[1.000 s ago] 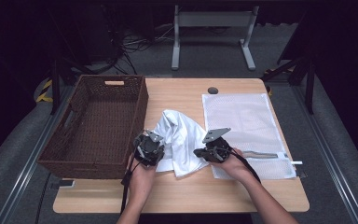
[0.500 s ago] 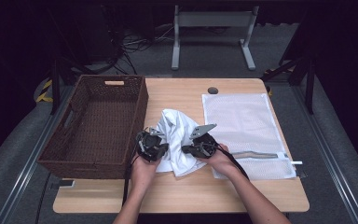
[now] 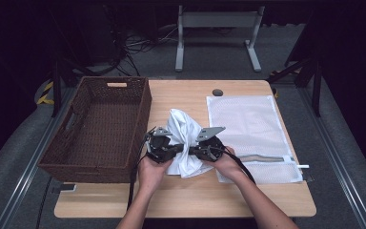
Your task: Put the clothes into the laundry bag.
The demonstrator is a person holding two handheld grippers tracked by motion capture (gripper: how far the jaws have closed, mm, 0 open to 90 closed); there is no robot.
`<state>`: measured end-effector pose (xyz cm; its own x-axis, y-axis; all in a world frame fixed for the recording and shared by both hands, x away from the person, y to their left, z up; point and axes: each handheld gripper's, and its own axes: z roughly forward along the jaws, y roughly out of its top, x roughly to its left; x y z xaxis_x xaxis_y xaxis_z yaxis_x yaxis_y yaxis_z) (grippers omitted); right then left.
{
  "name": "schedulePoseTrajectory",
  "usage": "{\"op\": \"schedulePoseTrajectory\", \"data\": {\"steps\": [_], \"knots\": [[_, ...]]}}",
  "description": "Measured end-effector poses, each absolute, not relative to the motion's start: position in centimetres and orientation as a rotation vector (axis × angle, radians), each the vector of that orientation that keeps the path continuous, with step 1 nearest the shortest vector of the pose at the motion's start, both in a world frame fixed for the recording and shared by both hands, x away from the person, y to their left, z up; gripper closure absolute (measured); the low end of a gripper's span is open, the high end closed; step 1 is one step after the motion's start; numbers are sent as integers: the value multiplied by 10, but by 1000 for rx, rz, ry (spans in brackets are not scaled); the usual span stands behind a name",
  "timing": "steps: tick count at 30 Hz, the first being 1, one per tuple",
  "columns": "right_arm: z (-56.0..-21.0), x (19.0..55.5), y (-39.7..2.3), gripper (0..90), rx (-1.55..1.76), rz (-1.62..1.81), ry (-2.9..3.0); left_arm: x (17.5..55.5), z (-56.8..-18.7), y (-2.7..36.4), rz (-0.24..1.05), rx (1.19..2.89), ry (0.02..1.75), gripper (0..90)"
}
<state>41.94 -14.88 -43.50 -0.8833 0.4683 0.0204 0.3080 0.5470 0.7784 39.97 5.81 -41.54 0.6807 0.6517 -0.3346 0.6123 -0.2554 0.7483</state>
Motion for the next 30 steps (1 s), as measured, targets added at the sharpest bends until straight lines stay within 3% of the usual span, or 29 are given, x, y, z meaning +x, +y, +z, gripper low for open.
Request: {"op": "schedulePoseTrajectory", "data": {"steps": [2,5,17,30], "knots": [[-427,417,-154,900,657,1340,2580,399,-411,55,-4,1922,932,900],[-420,411,-153,900,619,1316,2562,396,-397,42,89,1947,878,900],[-401,406,-173,900,644,1496,2472,398,-380,37,84,1840,816,900],[-340,377,-195,900,564,1515,2327,388,-340,15,87,1711,665,900]]}}
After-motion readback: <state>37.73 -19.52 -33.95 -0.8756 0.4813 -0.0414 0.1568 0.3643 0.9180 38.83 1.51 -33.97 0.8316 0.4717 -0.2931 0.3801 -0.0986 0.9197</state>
